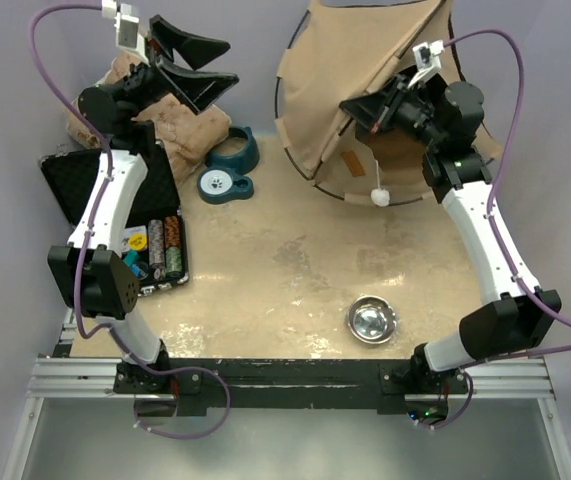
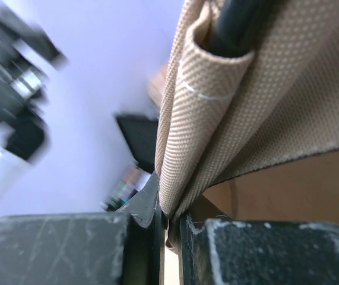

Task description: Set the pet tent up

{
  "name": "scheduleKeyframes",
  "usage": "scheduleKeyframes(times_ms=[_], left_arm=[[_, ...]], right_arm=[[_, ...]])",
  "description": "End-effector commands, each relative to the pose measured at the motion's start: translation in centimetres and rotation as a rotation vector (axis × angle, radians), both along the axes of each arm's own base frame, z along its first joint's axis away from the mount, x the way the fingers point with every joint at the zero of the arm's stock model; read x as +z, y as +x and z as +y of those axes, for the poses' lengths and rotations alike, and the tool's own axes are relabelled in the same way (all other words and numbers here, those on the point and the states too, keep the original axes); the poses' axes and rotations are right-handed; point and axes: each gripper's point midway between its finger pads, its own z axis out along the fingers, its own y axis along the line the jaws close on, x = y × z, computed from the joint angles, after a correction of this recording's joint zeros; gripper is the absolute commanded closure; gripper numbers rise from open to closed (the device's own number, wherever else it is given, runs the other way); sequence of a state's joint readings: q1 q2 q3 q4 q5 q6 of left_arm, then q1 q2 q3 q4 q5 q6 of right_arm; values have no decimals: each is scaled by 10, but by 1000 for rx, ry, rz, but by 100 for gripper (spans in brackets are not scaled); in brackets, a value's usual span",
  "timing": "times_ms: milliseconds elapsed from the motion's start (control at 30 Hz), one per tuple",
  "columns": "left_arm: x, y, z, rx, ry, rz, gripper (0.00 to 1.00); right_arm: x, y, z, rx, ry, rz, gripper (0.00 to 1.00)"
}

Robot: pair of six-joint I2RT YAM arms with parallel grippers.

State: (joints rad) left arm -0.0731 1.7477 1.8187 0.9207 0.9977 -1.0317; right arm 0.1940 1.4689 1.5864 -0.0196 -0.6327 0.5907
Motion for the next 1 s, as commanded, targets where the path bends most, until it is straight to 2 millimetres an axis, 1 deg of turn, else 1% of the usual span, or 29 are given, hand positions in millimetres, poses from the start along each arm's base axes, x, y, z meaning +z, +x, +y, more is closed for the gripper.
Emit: scheduleKeyframes(times_ms=[0, 67, 100, 200, 267, 300, 333, 367, 400, 433, 467, 500, 567, 633, 667, 733, 767, 833, 900, 933, 967], left_arm=[[-11, -24, -4, -36, 4, 3, 1], [-27, -25, -4, -29, 28, 41, 2], [-37, -25, -4, -22, 46, 54, 2], [-67, -20, -4, 8, 106, 118, 2], [-92, -16, -4, 32, 152, 182, 2], [-103, -16, -4, 44, 182, 193, 2], [-117, -14, -4, 60, 217, 220, 2], [-125, -11, -3, 79, 242, 233, 2], [-134, -11, -3, 86, 271, 240, 2], [-141, -11, -3, 93, 298, 238, 2], [-146, -11, -2, 105, 313, 247, 2], [-152, -11, -1, 113, 325, 251, 2], [-160, -12, 0, 120, 331, 264, 2], [-168, -11, -2, 113, 323, 291, 2], [-170, -10, -3, 109, 315, 299, 2], [-175, -8, -8, 99, 308, 307, 2], [-176, -7, -11, 97, 310, 303, 2], [-183, -5, -17, 99, 328, 289, 2], [-191, -5, -25, 96, 353, 270, 2], [-195, -5, -27, 92, 362, 269, 2], [-197, -6, -30, 85, 367, 267, 2]], right_arm=[[94, -21, 5, 90, 319, -46, 100], [95, -15, 1, 77, 407, 56, 100], [93, -7, -4, 51, 465, 143, 100], [79, 19, -25, -34, 626, 393, 100], [53, 39, -37, -48, 677, 501, 100], [29, 52, -49, -94, 686, 558, 100], [-7, 67, -68, -170, 697, 638, 80], [-39, 75, -90, -231, 697, 687, 68], [-74, 80, -112, -293, 685, 738, 53], [-103, 80, -134, -356, 667, 780, 43], [-126, 75, -153, -395, 659, 816, 34], [-138, 70, -171, -434, 653, 832, 24], [-141, 61, -196, -471, 625, 808, 15], [-136, 58, -214, -453, 610, 781, 2], [-139, 56, -225, -446, 602, 793, 2], [-149, 55, -236, -415, 549, 815, 2], [-147, 53, -237, -386, 523, 793, 2], [-143, 47, -235, -358, 444, 711, 2], [-145, 38, -236, -385, 323, 631, 2], [-140, 33, -236, -384, 260, 565, 2], [-143, 30, -239, -401, 143, 484, 2]])
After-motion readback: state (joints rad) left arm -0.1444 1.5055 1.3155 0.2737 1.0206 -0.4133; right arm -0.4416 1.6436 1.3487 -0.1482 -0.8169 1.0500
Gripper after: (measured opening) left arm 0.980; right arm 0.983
